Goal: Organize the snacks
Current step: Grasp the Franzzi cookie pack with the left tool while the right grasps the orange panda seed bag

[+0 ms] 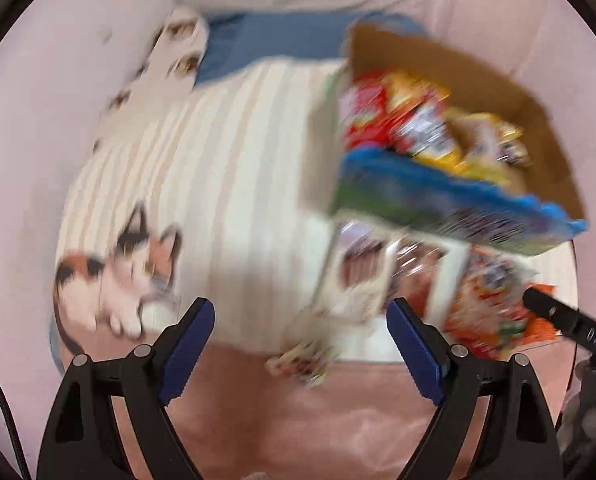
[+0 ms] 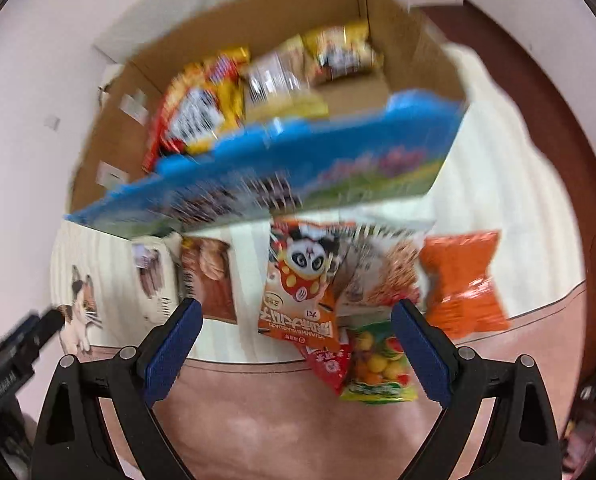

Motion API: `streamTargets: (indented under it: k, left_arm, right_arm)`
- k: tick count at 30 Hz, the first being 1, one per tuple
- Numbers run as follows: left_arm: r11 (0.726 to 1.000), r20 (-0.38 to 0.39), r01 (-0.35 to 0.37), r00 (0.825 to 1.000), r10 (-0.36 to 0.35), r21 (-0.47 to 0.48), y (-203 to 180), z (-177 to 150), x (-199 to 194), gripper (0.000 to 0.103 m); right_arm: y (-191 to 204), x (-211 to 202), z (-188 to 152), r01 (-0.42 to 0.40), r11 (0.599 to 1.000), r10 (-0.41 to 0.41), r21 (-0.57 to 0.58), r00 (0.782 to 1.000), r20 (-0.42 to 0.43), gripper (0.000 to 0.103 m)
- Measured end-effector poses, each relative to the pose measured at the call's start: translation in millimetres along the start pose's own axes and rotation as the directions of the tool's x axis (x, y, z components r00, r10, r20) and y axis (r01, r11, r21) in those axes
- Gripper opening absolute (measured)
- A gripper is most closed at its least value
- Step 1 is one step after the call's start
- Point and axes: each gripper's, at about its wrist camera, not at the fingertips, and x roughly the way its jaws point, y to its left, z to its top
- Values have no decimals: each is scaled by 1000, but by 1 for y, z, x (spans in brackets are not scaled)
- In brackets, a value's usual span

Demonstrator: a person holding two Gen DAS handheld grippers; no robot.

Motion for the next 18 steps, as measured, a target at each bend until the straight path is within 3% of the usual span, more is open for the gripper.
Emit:
streamTargets:
  k: [6,12,14,18]
  left_arm:
    - [999,-88,-18,996,15,-37,13,-8,42,88]
    - [997,-167,23,986,-11,70,-27,11,88,88]
    - [994,-197,36,980,-16,100,-40,16,103,88]
    - [987,-226,63,974,-28,148,-60,22,125,88]
  right_arm:
    - [6,62,1,39,999,-37,22,997,-62,97]
    - [12,103,3,55,997,-50,56,995,-84,95]
    - [16,110,3,87,995,-84,41,994,-73,75]
    - [14,113,0,119,993,-117,24,991,-63,65]
